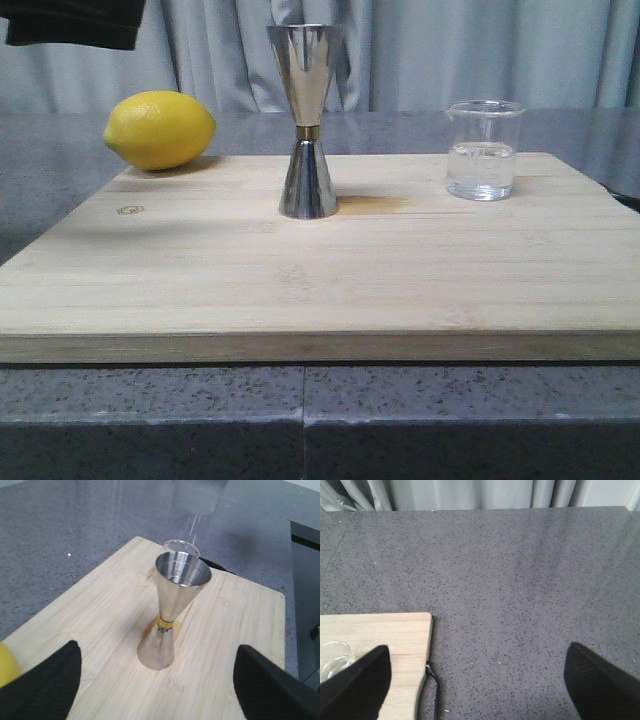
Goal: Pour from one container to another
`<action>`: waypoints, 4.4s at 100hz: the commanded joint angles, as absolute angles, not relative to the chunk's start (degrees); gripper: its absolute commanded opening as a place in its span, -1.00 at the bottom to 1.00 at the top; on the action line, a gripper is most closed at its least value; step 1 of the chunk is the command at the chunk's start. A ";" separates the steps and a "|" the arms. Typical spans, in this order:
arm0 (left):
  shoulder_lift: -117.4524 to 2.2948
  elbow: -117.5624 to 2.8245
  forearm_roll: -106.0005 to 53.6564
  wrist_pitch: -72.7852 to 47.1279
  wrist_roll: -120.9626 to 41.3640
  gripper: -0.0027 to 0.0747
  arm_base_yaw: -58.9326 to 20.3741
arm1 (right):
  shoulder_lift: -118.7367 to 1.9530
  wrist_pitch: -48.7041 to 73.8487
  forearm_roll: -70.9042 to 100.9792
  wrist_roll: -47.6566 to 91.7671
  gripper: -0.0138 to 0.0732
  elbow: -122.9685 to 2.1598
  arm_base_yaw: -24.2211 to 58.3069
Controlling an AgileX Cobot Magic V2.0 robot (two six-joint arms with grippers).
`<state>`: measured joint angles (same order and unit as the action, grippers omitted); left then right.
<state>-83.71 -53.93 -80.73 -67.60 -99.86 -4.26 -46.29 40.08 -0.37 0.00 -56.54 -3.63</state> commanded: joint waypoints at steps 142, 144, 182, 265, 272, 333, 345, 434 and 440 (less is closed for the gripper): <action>-98.37 -57.70 -97.64 -69.80 -121.73 0.53 -19.26 | -49.02 34.00 -0.85 0.42 0.81 -57.91 -3.55; -98.37 -57.84 -97.64 -69.42 -121.73 0.53 -19.26 | -49.02 34.00 -0.85 0.42 0.81 -57.91 -3.55; -98.37 -60.02 -98.23 -67.30 -121.73 0.53 -19.38 | -49.09 33.80 -0.52 0.42 0.81 -57.91 -3.55; -101.91 -60.02 -102.21 -67.29 -122.14 0.46 -21.08 | -49.09 33.42 -0.41 0.42 0.81 -57.91 -3.55; -101.91 -60.02 -102.21 -67.29 -122.14 0.37 -21.08 | -49.09 33.30 -0.41 0.42 0.81 -57.91 -3.55; -101.91 -60.02 -102.21 -67.29 -122.14 -0.15 -21.08 | -49.09 32.82 -0.41 0.42 0.81 -57.91 -3.55; -101.91 -60.02 -102.21 -67.29 -122.14 -0.26 -21.08 | -49.09 32.70 -0.41 0.42 0.81 -57.91 -3.55; -101.91 -60.02 -102.31 -69.97 -122.14 -0.74 -21.08 | -49.09 32.58 -0.41 0.42 0.81 -57.91 -3.55; -101.91 -60.02 -102.31 -70.24 -122.14 -0.74 -21.08 | -49.09 32.58 -0.41 0.42 0.81 -57.91 -3.55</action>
